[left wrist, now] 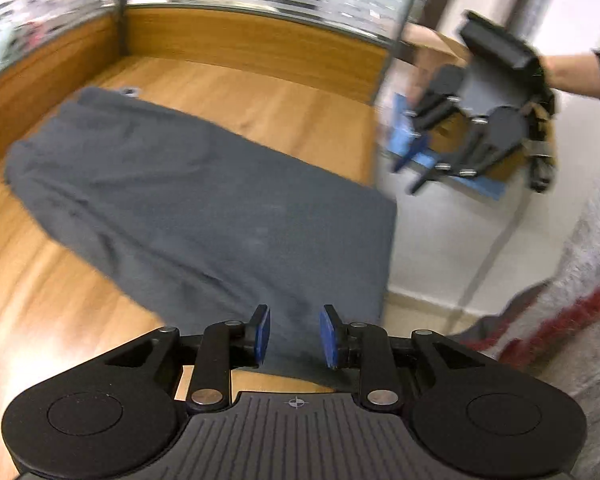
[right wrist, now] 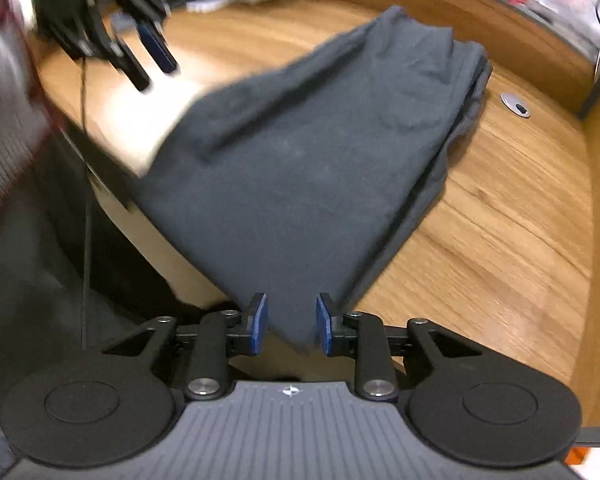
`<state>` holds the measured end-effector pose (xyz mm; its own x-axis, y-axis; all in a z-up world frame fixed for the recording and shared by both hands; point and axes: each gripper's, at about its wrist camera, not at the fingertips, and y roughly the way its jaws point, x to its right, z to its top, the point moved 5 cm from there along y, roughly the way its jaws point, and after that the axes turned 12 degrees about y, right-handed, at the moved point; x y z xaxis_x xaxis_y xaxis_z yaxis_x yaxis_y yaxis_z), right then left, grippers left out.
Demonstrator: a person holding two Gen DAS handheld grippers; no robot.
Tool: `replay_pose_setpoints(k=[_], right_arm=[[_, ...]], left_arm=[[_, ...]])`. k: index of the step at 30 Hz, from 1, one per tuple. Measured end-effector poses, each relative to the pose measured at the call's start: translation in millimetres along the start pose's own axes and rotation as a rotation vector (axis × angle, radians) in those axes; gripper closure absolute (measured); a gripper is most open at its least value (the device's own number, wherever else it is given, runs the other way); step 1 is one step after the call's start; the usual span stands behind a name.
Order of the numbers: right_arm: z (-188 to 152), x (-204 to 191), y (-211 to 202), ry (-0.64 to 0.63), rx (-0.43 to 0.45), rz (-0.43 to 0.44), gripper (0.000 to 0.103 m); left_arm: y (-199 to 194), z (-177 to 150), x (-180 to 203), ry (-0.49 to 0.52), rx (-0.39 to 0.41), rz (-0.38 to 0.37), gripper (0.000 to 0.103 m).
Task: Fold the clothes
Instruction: 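Lay the folded edge down and open both grippers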
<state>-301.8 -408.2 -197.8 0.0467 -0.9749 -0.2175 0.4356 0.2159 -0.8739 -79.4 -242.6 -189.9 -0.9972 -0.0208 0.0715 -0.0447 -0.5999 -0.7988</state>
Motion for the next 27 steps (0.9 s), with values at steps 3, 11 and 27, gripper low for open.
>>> replay_pose_setpoints(k=[3,11,27], right_arm=[[27.9,10.9,-5.4,0.084,0.06,0.051,0.073],[100.6,61.7,40.5,0.285,0.153,0.114,0.074],[150.7,125.9,147.0,0.4,0.06,0.189,0.092]], left_arm=[[4.0,9.4,-25.9,-0.146,0.046,0.055,0.075],[49.2,37.9,-69.3,-0.411,0.114,0.163,0.075],[101.5,14.8,-126.4,-0.632,0.03,0.245,0.094]])
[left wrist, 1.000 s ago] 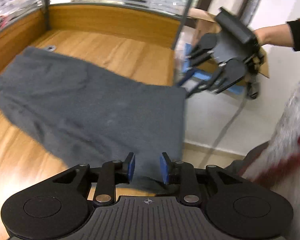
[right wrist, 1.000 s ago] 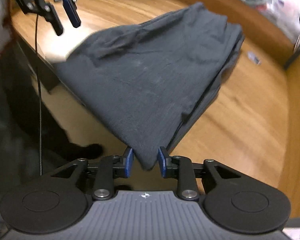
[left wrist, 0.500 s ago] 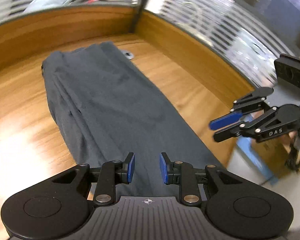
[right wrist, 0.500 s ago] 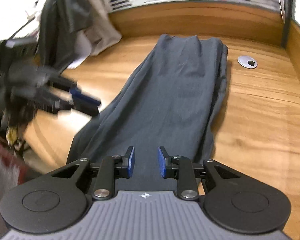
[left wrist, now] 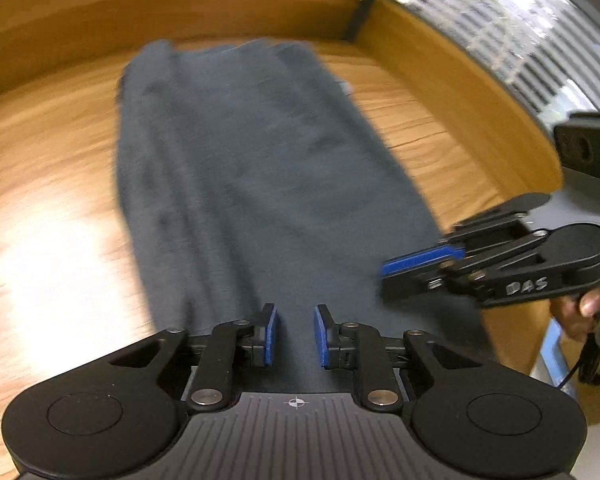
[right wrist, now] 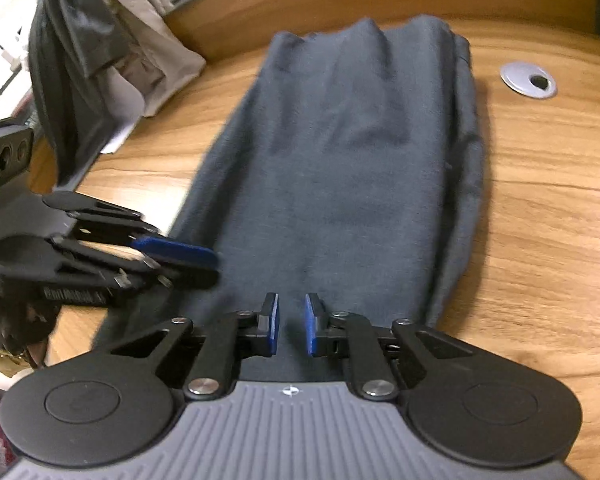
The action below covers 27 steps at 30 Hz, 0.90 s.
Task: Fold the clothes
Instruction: 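Lay the folded edge down and open both grippers, then move both open grippers to the side edge of the folded trousers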
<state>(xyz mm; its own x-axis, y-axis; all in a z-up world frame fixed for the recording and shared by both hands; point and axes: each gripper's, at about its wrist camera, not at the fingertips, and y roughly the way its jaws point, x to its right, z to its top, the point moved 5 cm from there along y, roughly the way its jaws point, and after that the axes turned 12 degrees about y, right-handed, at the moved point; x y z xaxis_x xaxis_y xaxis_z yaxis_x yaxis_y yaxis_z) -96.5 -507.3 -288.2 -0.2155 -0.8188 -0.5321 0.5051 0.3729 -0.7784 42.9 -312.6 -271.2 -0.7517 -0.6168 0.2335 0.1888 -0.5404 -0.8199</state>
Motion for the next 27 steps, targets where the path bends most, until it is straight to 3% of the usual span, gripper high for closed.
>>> replay_pose_setpoints(k=[1,3,9,11,14,17,20,21,23,27], right_arm=[[0.0,6.7,-0.9,0.01,-0.001,-0.007,0.095],[-0.3,20.5,-2.4,0.04,-0.004,-0.013,0.103],[-5.3,43.5,-5.6,0.143,0.02,0.026,0.103],[-6.7,47.8,-6.5,0.17,0.031,0.03,0.103],[-8.9,56.2,-12.4,0.214,0.048,0.03,0.103],[-11.7,54.9,-21.8,0.225,0.078,-0.003,0.103],[-16.3,43.1,-39.7,0.197,0.142,-0.083,0.103],[-18.4,37.5,-47.7,0.164,0.164,-0.125,0.098],[-24.2,23.2,-65.5,0.088,0.21,-0.196,0.096],[-43.6,-4.9,-99.2,-0.036,0.258,-0.218,0.093]], left_arm=[[-1.7,-4.6,-8.6,-0.028,-0.004,-0.012,0.099],[-4.7,-13.1,-24.5,-0.119,-0.001,-0.065,0.099],[-11.7,-34.5,-51.2,-0.285,0.034,-0.113,0.099],[-14.3,-43.6,-61.1,-0.311,0.025,-0.082,0.097],[-20.8,-54.7,-79.6,-0.393,0.038,-0.104,0.099],[-30.6,-53.7,-85.8,-0.368,0.033,-0.054,0.091],[-46.0,-51.6,-88.7,-0.311,0.047,-0.029,0.091],[-52.6,-50.8,-87.5,-0.284,0.056,-0.023,0.091],[-65.6,-48.7,-84.2,-0.226,0.071,-0.008,0.091],[-92.7,-47.0,-61.2,-0.043,0.093,0.033,0.091]])
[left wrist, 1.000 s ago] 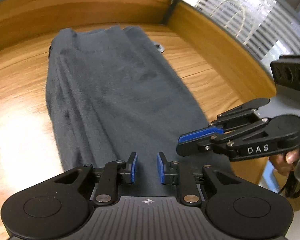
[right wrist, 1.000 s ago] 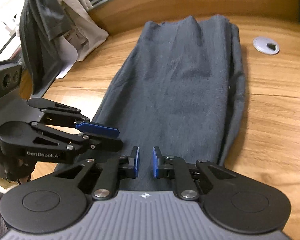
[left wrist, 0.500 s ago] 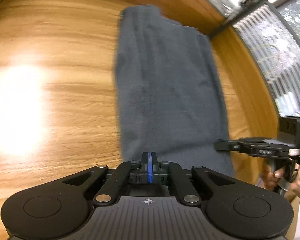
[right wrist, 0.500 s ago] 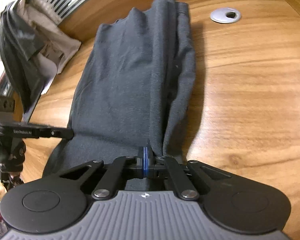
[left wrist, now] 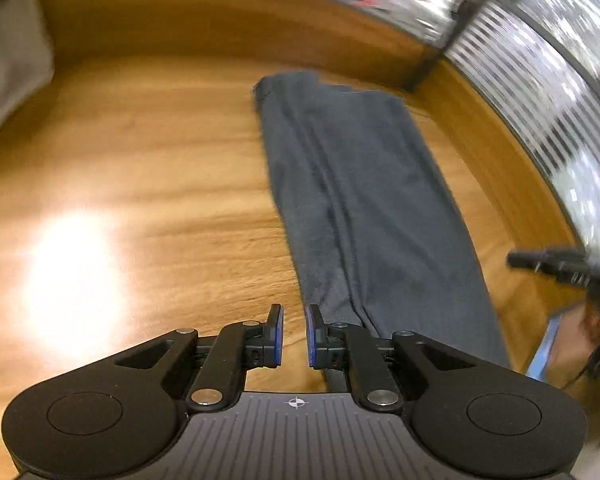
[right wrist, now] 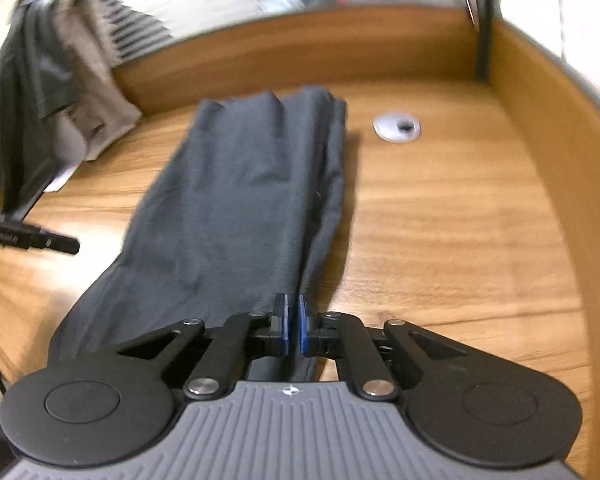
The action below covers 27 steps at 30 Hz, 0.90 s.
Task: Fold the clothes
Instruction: 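Move both open grippers to the side edge of the folded trousers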
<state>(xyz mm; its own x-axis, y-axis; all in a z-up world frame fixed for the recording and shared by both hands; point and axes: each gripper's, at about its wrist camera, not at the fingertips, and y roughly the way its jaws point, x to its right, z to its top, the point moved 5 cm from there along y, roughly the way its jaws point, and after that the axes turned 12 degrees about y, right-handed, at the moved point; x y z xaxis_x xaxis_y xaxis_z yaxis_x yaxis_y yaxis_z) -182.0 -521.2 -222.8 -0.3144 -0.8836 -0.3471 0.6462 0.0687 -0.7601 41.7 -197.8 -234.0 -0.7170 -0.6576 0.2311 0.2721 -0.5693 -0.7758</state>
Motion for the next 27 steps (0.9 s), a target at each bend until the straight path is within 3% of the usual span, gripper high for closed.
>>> replay_pose_setpoints(k=[2,5,7,10,13,20,27], right_arm=[[-7.5,-12.3,-18.5,-0.06,0.011,0.006,0.085],[-24.8,-29.6,-43.7,-0.159,0.023,0.024,0.074],[-37.9,-37.0,-55.8,-0.205,0.014,0.043,0.071],[-59.9,-40.1,-68.8,-0.234,-0.018,0.081,0.071],[-82.6,-41.3,-74.8,-0.278,-0.045,0.102,0.068],[-140.2,-51.4,-63.4,-0.481,-0.115,0.13,0.055],[-185.7,-66.0,-38.4,-0.771,-0.125,0.127,0.047]], left_arm=[[-13.4,-1.8,17.3,0.084,0.013,0.009,0.09],[-31.6,-8.9,47.1,0.19,0.039,0.015,0.079],[-42.5,-15.9,65.1,0.23,0.06,0.025,0.064],[-57.3,-28.0,91.0,0.281,0.094,0.043,0.05],[-62.2,-47.7,119.8,0.351,0.091,0.066,0.042],[-45.0,-100.3,171.4,0.404,0.037,0.062,0.041],[-20.0,-139.4,205.5,0.548,-0.025,0.096,0.038]])
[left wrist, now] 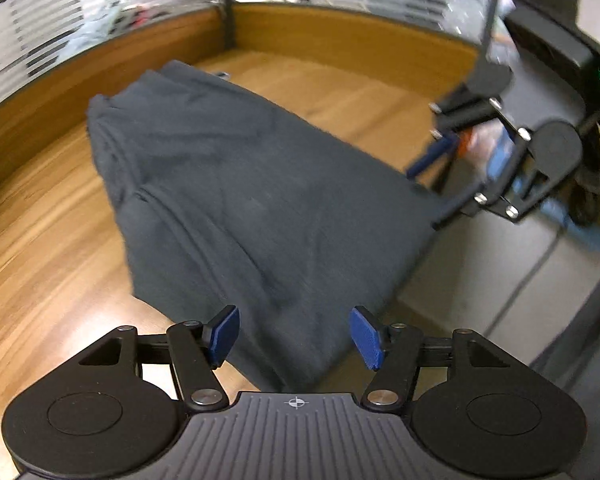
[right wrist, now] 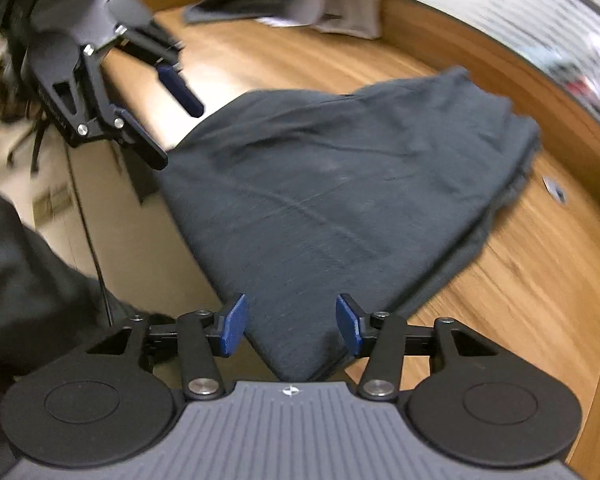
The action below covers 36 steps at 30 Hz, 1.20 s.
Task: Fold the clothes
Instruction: 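Move both open grippers to the side edge of the folded trousers, then grasp the trouser side edge with both grippers, then lift the edge with both grippers and fold it over again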
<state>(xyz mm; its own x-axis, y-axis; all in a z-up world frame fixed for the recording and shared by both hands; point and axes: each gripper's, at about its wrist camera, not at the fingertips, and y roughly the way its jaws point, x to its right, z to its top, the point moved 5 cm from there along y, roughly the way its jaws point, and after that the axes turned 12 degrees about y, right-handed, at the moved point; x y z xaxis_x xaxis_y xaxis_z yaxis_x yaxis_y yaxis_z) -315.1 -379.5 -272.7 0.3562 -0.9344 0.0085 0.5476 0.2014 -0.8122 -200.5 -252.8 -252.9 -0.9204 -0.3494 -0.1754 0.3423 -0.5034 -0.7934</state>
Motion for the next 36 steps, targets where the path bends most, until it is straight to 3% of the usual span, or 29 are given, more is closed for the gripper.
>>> replay_pose_setpoints(k=[10,12,14,16,18,20,30,36], right_arm=[[-22.8,-20.0,26.0,-0.293,-0.019,-0.08,0.046],[-24.4,-20.3,27.8,-0.328,-0.013,-0.096,0.051],[-23.8,-17.5,28.9,-0.34,-0.002,-0.107,0.063],[-19.6,-15.0,26.0,-0.327,0.004,-0.099,0.078],[-13.0,-14.4,17.6,-0.305,0.014,-0.086,0.093],[-5.8,-13.7,8.1,-0.283,0.031,-0.08,0.097],[48.7,24.1,-59.0,-0.128,0.22,-0.183,0.098],[89.9,66.2,-74.3,-0.072,0.288,-0.272,0.098]], left_arm=[[29.1,-24.9,30.9,0.156,-0.087,0.124,0.037],[30.1,-25.4,30.6,0.184,-0.09,0.145,0.039],[29.5,-25.9,30.8,0.221,-0.092,0.173,0.054],[26.5,-25.1,27.9,0.239,-0.086,0.195,0.077],[18.5,-21.1,22.8,0.218,-0.067,0.173,0.085],[6.9,-13.3,17.9,0.201,-0.034,0.175,0.089],[-67.5,52.8,-23.4,0.084,0.171,0.279,0.093],[-86.3,100.7,-71.3,0.016,0.256,0.346,0.093]])
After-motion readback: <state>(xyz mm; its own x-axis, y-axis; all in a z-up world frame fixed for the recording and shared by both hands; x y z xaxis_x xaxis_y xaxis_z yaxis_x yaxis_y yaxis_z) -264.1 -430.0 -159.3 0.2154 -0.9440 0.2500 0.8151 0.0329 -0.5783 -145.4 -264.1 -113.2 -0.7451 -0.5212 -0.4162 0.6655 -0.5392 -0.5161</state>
